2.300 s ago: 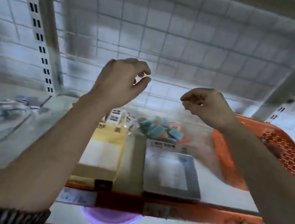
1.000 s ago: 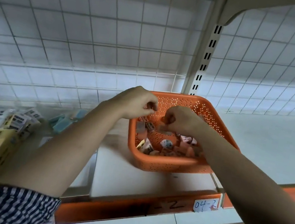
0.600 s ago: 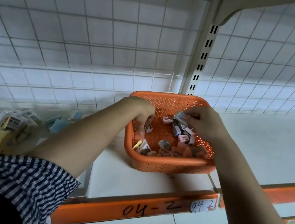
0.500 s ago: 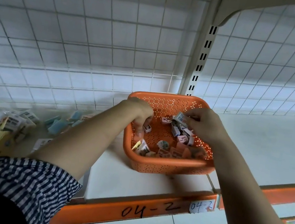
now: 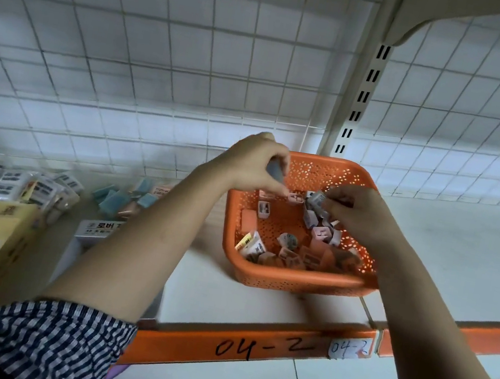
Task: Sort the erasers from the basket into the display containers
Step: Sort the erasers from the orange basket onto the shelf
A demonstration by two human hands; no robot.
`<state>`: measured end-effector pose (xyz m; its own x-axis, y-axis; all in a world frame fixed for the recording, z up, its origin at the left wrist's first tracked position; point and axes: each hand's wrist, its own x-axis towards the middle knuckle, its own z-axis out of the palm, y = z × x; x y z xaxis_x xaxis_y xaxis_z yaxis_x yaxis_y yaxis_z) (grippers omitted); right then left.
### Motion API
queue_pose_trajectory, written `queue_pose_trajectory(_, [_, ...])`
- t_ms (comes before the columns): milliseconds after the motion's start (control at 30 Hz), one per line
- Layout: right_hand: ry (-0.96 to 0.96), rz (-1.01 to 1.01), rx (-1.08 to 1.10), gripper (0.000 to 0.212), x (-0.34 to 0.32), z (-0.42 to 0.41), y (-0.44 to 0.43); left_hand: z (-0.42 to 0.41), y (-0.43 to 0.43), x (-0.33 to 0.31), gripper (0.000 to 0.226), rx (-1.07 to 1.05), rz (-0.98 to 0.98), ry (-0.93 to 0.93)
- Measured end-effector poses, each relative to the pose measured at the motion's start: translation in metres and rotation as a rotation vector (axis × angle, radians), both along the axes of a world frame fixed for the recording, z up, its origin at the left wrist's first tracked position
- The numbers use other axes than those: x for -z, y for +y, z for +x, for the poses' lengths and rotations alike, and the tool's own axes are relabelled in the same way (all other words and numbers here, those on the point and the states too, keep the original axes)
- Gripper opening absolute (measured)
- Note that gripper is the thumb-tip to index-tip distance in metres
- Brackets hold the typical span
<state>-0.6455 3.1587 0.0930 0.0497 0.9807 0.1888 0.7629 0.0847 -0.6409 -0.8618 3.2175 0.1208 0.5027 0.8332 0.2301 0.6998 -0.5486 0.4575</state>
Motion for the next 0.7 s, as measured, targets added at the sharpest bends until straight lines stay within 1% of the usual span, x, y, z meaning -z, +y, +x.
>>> queue_pose_trajectory(67, [0.111, 0.010, 0.001, 0.012, -0.008, -0.005, 0.000, -0.010, -0.018, -0.010, 0.029, -0.070, 0.063, -0.160])
queue_pose_trajectory(133, [0.205, 0.031, -0.004, 0.008, -0.018, -0.011, 0.001, -0.025, -0.035, -0.013, 0.030, -0.145, 0.099, -0.277])
queue_pose_trajectory(200, [0.305, 0.048, -0.027, 0.002, -0.029, -0.021, 0.002, -0.045, -0.050, -0.013, 0.030, -0.202, 0.079, -0.409])
queue_pose_trajectory(367, [0.505, 0.103, -0.190, 0.004, -0.053, -0.075, -0.008, -0.102, -0.084, -0.004, 0.031, -0.349, -0.024, -0.711])
queue_pose_trajectory(500, [0.609, 0.095, -0.297, 0.002, -0.056, -0.137, -0.027, -0.150, -0.097, 0.014, 0.029, -0.463, -0.037, -0.774])
queue_pose_trajectory(567, [0.629, 0.076, -0.331, 0.006, -0.050, -0.169, -0.031, -0.171, -0.099, 0.025, 0.025, -0.514, -0.038, -0.787])
queue_pose_trajectory(633, [0.597, 0.059, -0.330, 0.012, -0.036, -0.196, -0.030, -0.188, -0.100, 0.037, 0.023, -0.564, -0.034, -0.775])
queue_pose_trajectory(700, [0.517, 0.057, -0.281, 0.011, -0.016, -0.216, -0.024, -0.199, -0.101, 0.047, 0.017, -0.587, -0.042, -0.788])
